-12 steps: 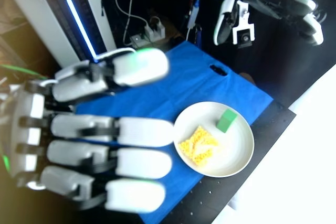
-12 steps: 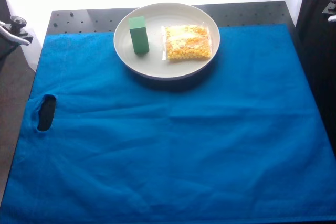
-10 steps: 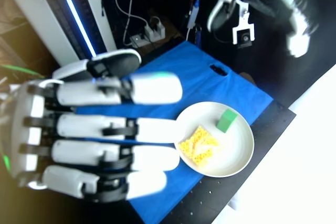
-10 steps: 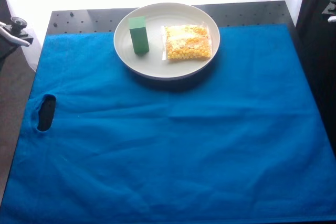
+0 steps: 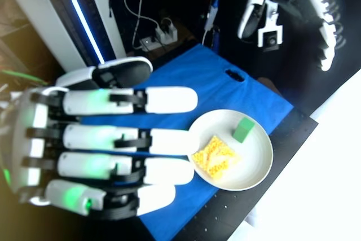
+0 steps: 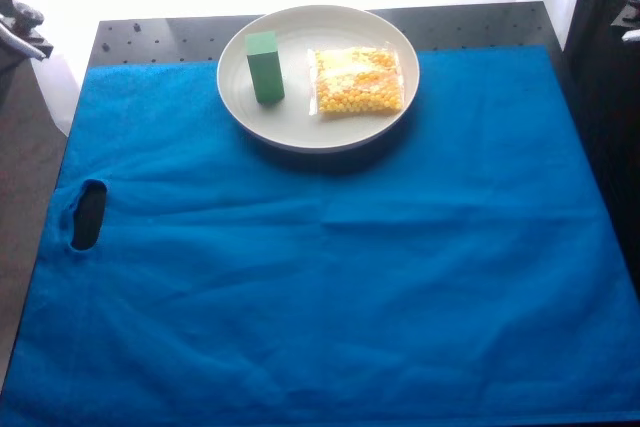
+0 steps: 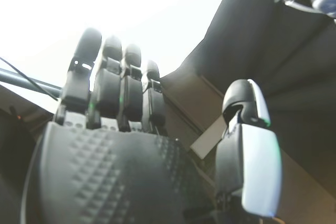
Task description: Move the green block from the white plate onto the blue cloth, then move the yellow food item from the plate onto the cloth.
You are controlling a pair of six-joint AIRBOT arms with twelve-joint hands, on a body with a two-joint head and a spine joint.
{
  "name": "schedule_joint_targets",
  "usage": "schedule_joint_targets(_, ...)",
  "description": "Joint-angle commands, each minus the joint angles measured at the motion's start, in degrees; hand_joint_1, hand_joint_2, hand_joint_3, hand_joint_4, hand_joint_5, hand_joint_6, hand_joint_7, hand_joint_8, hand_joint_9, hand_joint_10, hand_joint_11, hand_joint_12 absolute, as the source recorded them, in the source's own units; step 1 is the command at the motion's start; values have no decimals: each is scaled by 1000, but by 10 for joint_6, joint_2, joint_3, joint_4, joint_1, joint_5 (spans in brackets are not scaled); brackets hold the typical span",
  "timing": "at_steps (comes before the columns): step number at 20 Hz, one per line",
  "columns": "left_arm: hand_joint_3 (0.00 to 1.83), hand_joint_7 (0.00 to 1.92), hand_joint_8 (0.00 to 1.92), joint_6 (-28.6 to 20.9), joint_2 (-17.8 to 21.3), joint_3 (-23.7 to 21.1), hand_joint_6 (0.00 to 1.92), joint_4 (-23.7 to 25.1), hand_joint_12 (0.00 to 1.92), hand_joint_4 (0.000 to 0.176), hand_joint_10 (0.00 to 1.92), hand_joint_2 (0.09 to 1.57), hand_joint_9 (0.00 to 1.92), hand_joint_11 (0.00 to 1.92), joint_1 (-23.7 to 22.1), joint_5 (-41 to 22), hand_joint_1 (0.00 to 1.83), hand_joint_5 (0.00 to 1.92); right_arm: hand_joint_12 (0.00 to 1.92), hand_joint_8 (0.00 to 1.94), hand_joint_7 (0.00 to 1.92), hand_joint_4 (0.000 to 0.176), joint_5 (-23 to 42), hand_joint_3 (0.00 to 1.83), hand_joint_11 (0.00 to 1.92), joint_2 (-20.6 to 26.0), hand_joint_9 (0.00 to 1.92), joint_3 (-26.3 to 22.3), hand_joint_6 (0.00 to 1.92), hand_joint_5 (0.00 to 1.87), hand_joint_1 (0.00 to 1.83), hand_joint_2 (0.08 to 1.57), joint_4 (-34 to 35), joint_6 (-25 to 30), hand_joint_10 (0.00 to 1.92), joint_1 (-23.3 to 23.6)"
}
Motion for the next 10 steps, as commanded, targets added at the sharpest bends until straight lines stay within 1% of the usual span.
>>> schedule_joint_targets(1,0,547,6,-25,-7,12,0,16,267,0,0,802,611,587,-18,-18,691,284,1126,7,457,45,64,9,105,-1,436,2,4,328,488,1065,7,3,17,8)
schedule_joint_targets(2,0,509,0,-52,-13,23,3,56,402,18,0,821,587,520,-31,10,727,321,1125,5,455,52,64,8,103,-2,434,2,6,333,485,1065,7,3,16,8)
schedule_joint_targets(3,0,507,0,-63,-16,27,6,89,511,31,0,828,587,477,-44,37,732,380,1139,10,471,44,64,7,128,-3,459,2,6,335,481,1067,6,3,24,8)
schedule_joint_targets(4,0,509,0,-65,-19,28,9,118,536,20,1,823,592,464,-57,62,716,459,1162,6,485,38,64,3,129,-4,471,2,4,343,488,1081,5,3,20,8)
schedule_joint_targets(5,6,503,0,-65,-23,28,1,142,522,12,0,838,580,434,-65,82,699,382,1162,8,498,27,64,1,120,-4,466,2,3,344,473,1082,1,3,14,8)
schedule_joint_targets(6,1,516,0,-65,-28,29,0,159,474,0,0,831,597,442,-69,98,709,345,1159,6,497,28,64,3,112,-5,457,2,3,347,467,1088,-2,3,9,8)
schedule_joint_targets(7,0,549,10,-65,-34,31,12,177,475,0,10,815,629,465,-74,114,781,376,1147,7,501,36,64,4,98,-5,447,2,6,356,456,1091,-5,3,4,8)
schedule_joint_targets(8,0,569,4,-65,-42,36,5,200,490,15,7,812,653,461,-80,138,821,414,1112,2,495,44,64,2,106,-5,443,2,5,374,464,1104,-7,3,1,8)
schedule_joint_targets(9,4,584,6,-65,-51,41,11,218,491,26,3,821,650,445,-87,159,796,443,1100,0,482,39,64,5,88,-5,426,2,1,355,471,1118,-7,3,0,8)
schedule_joint_targets(10,0,569,3,-66,-59,46,2,235,562,23,0,849,612,390,-92,178,786,435,1099,0,476,38,64,2,76,-5,417,2,0,352,477,1114,-7,3,0,8)
